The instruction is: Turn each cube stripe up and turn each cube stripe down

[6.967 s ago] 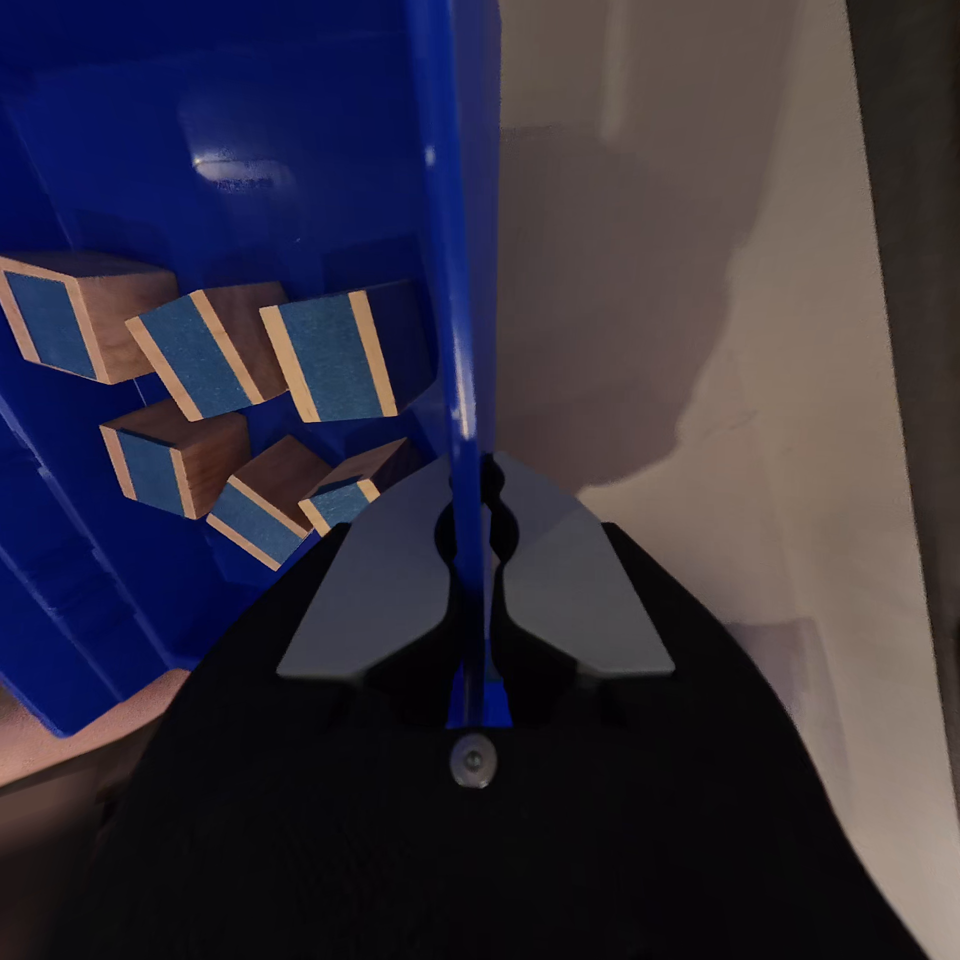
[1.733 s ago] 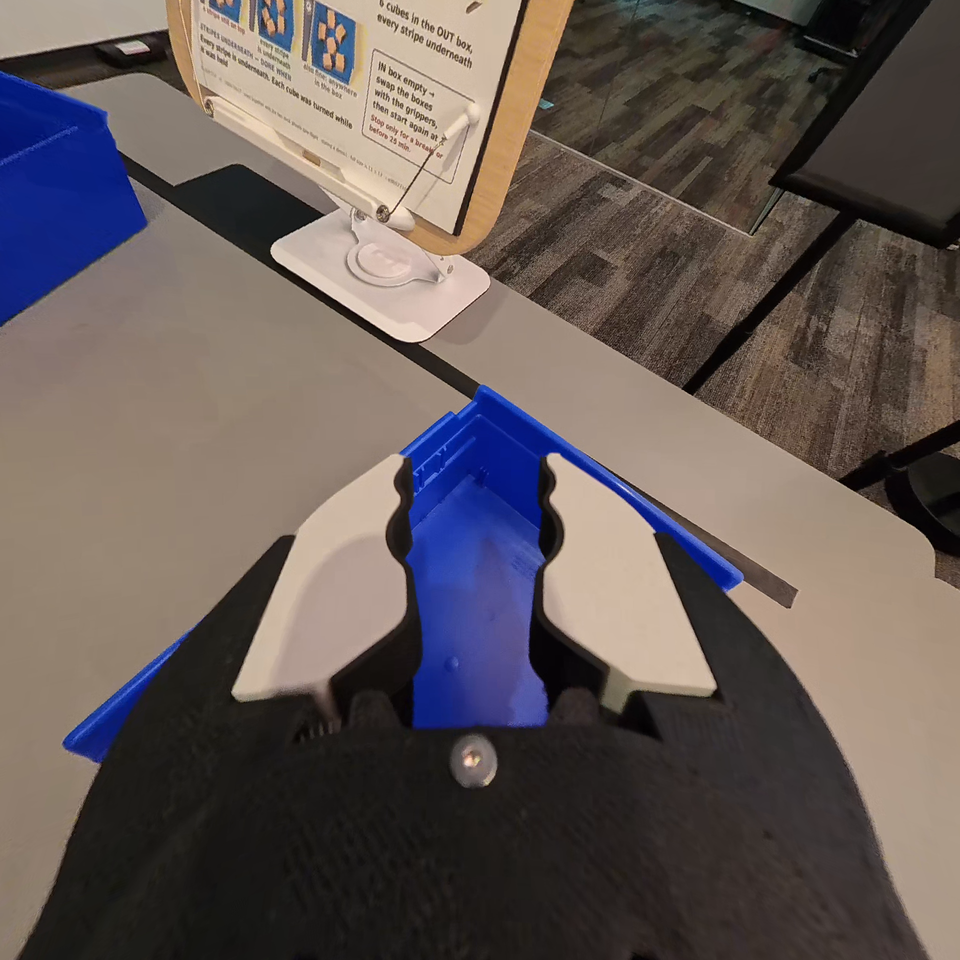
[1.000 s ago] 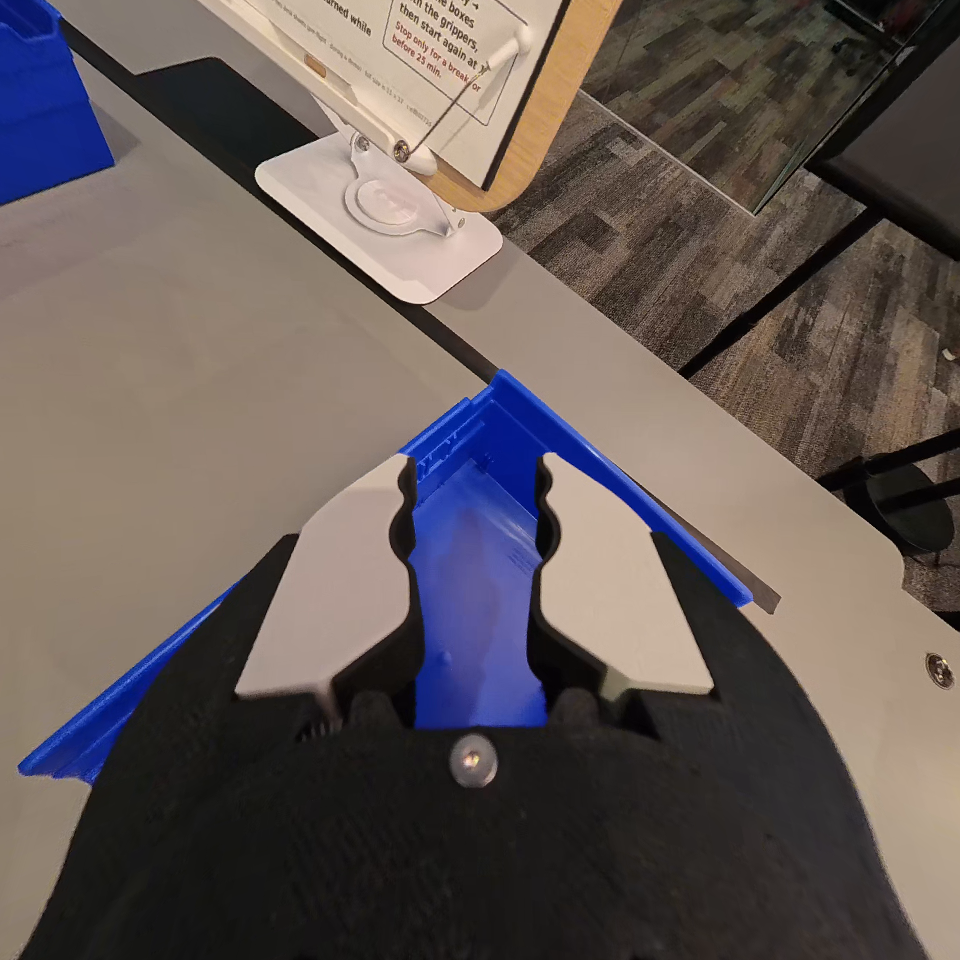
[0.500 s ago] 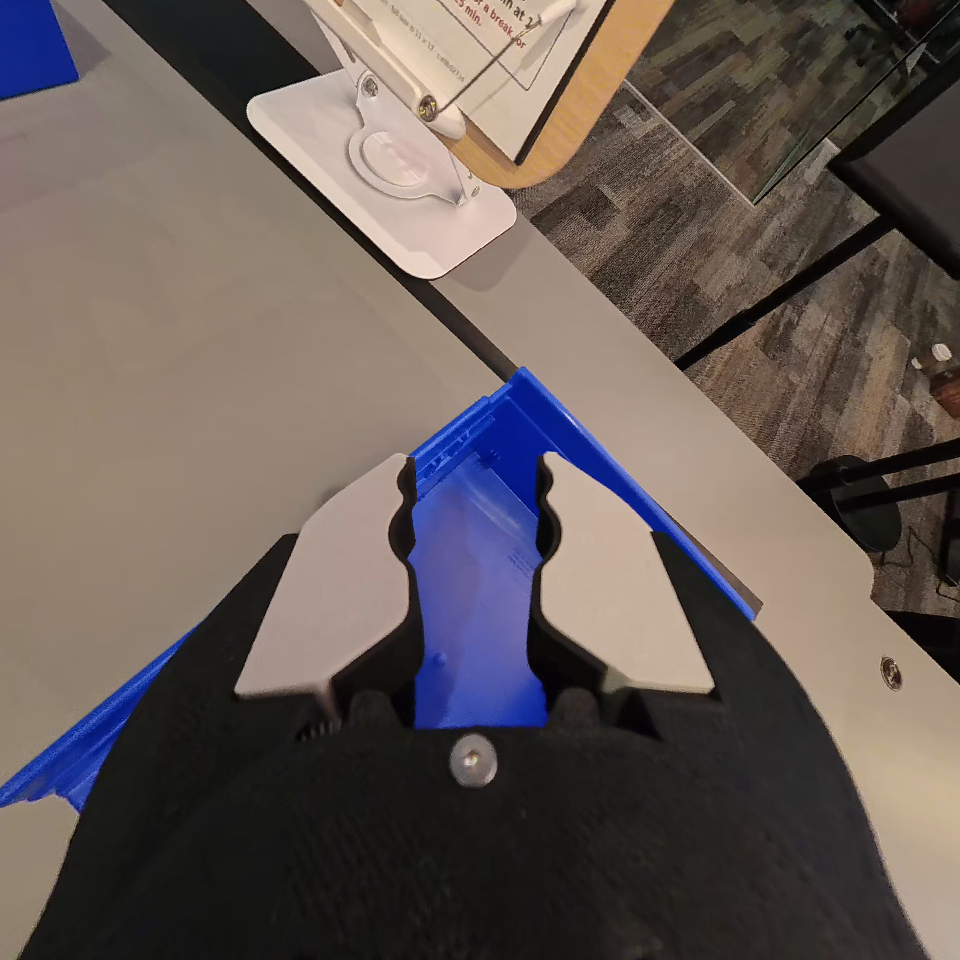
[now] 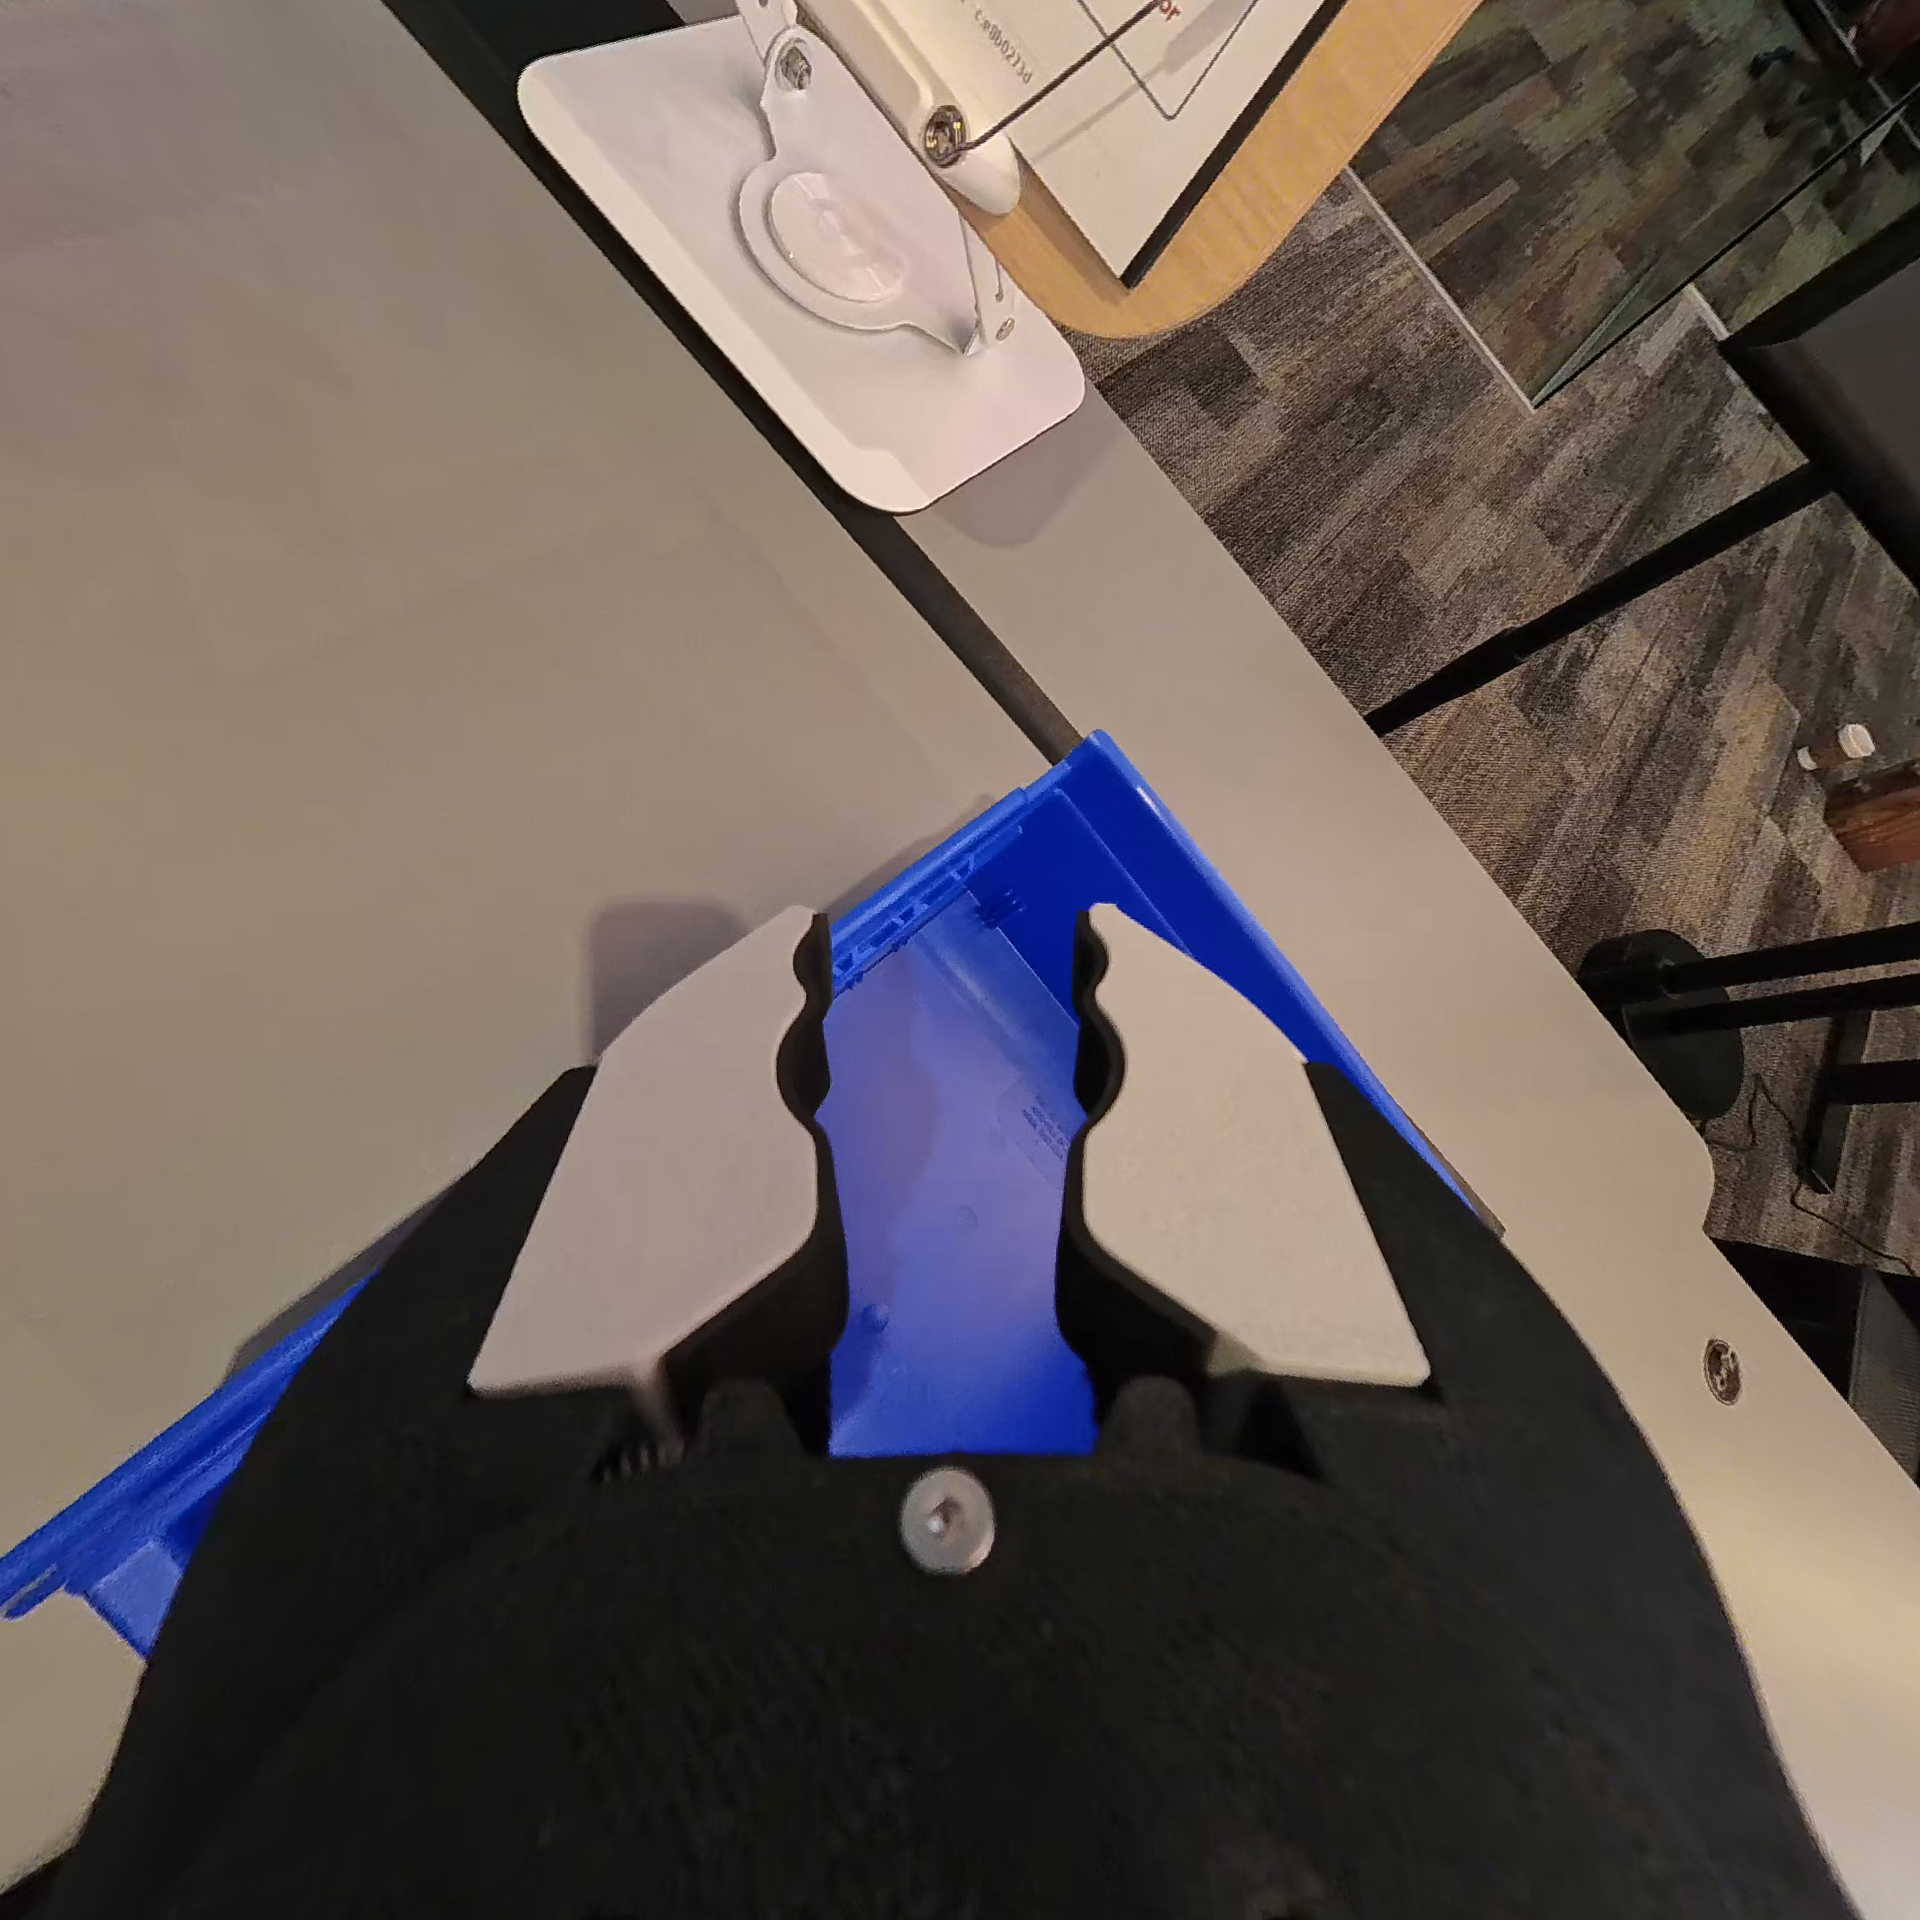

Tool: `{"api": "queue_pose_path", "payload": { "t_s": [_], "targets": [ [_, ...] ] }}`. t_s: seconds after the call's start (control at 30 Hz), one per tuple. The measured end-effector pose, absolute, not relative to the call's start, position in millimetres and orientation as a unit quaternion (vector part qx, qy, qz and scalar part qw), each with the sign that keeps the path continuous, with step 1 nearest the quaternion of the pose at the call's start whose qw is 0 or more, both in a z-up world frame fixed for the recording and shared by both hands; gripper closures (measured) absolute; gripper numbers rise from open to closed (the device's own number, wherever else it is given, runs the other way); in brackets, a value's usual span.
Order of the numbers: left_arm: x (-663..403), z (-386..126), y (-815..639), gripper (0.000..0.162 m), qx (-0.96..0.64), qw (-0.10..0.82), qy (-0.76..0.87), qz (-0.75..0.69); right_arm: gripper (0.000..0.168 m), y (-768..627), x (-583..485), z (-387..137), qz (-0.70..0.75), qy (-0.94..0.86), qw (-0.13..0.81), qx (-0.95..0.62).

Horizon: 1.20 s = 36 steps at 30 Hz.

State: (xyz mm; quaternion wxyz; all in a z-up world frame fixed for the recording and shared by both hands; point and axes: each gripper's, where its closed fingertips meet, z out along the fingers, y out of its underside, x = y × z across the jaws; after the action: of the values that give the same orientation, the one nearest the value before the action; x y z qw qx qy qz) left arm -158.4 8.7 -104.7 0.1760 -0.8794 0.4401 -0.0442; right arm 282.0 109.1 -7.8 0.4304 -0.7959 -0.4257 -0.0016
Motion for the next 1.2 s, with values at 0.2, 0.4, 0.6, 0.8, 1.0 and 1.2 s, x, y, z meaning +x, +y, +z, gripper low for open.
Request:
{"api": "queue_pose_path", "payload": {
  "t_s": [0.2, 0.4, 0.6, 0.8, 1.0, 1.2],
  "targets": [
    [-165, -123, 17, 0.100, -0.878, 0.145, 0.456, -0.005, 0.123, 108, 282, -13, -0.006, -0.437, 0.418, -0.796],
    [-168, -139, 16, 0.103, -0.885, 0.114, 0.451, -0.010, 0.123, 109, 280, -19, -0.012, -0.445, 0.408, -0.797],
    [-173, -147, 16, 0.116, -0.880, 0.096, 0.466, 0.008, 0.123, 109, 279, -21, -0.014, -0.450, 0.404, -0.796],
    [-170, -125, 17, 0.116, -0.881, 0.126, 0.457, 0.007, 0.123, 109, 277, -9, -0.015, -0.446, 0.427, -0.786],
    [-151, -30, 40, 0.116, -0.868, 0.284, 0.408, -0.012, 0.121, 100, 243, 44, 0.005, -0.447, 0.545, -0.709],
    [-39, 79, 18, 0.117, -0.785, 0.420, 0.361, -0.278, 0.114, 37, 159, 102, 0.074, -0.505, 0.674, -0.534]
  ]
}}
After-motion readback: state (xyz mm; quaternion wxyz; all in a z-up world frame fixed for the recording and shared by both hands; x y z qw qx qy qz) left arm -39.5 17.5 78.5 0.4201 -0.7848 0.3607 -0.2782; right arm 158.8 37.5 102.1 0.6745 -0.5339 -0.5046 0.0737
